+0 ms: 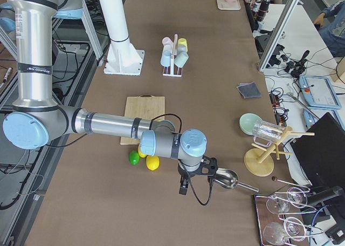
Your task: Place cup on cup holder
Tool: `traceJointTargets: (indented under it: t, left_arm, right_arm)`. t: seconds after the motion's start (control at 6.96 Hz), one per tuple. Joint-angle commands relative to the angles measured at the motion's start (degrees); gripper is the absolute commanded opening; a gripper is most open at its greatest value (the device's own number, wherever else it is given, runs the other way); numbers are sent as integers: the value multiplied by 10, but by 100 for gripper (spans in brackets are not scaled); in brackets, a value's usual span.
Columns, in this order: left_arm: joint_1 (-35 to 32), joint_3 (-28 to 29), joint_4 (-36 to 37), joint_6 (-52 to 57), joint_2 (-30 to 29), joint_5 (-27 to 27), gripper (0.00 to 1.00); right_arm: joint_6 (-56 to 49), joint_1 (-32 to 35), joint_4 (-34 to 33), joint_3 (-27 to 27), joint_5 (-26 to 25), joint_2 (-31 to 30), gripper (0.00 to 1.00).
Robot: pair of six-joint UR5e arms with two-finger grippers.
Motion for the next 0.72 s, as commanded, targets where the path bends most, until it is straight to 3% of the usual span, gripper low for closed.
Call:
traceJointTargets:
  t: [0.0, 0.57]
  left_arm:
    - [0, -1, 0, 0, -1, 0, 99]
    - [1, 4, -2, 0, -1, 0, 99]
  right_arm:
    - [0, 0, 0, 0, -1, 0, 100]
    - [0, 0, 1, 1, -2, 0, 100]
